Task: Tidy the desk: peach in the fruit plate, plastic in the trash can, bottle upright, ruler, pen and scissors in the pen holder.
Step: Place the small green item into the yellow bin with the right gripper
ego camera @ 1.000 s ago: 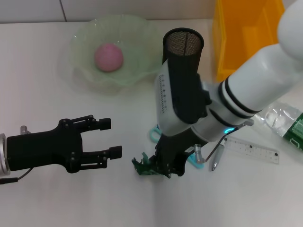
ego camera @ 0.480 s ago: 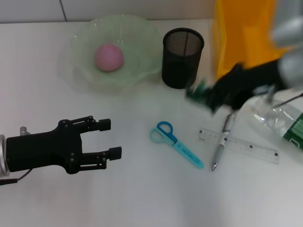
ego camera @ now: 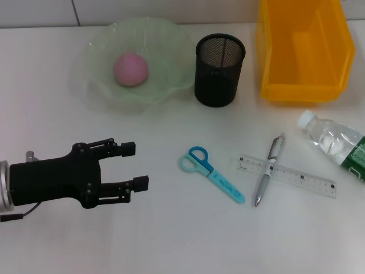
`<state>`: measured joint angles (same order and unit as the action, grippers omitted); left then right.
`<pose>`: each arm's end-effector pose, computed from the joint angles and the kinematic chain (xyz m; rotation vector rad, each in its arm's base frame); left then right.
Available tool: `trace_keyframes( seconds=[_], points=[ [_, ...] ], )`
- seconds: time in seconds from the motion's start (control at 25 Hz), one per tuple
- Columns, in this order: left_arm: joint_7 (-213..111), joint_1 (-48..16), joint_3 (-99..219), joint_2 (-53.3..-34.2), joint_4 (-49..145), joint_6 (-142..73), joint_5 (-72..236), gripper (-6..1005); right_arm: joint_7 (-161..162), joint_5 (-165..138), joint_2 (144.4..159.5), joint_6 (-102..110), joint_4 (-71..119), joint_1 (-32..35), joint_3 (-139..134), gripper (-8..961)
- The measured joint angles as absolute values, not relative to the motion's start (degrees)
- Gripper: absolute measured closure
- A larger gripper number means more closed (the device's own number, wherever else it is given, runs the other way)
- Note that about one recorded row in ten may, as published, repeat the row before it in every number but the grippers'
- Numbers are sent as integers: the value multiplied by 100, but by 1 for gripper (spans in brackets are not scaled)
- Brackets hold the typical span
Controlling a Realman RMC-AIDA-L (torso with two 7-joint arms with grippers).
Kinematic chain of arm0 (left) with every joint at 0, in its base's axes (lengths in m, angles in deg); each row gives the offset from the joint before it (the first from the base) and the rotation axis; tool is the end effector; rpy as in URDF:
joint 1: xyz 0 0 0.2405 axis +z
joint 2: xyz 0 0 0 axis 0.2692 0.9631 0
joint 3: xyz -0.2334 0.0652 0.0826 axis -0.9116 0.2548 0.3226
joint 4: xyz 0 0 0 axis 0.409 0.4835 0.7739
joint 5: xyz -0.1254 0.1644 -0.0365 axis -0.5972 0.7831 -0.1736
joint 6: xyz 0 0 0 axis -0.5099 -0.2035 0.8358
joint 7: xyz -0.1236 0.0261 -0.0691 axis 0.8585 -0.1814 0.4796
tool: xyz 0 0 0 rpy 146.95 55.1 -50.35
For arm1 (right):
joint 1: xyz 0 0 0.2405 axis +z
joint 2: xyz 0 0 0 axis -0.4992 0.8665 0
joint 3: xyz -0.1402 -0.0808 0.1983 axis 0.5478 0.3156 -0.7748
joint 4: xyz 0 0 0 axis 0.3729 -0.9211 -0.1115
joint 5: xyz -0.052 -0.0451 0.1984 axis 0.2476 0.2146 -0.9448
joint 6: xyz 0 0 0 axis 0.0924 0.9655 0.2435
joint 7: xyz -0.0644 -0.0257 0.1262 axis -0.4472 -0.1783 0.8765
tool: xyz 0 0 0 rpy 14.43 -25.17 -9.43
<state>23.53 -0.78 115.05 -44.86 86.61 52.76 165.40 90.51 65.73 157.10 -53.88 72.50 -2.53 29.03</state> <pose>-0.2815 0.2623 -0.0009 -2.8086 -0.5927 -0.8590 0.2613 0.3964 0.1072 -2.0396 0.7313 0.8672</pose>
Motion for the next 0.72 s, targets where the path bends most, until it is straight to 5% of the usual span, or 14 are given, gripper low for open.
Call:
trace_keyframes(
  seconds=[0.28,0.72],
  points=[
    [2353,-84,11505,-4491,8661,5274,16540,188,8692,6453,15696,-4767,6396,202,2879,835],
    [2353,-53,11505,-4492,8661,5279,16540,188,8730,6460,15684,-4822,6373,257,3019,518]
  ],
)
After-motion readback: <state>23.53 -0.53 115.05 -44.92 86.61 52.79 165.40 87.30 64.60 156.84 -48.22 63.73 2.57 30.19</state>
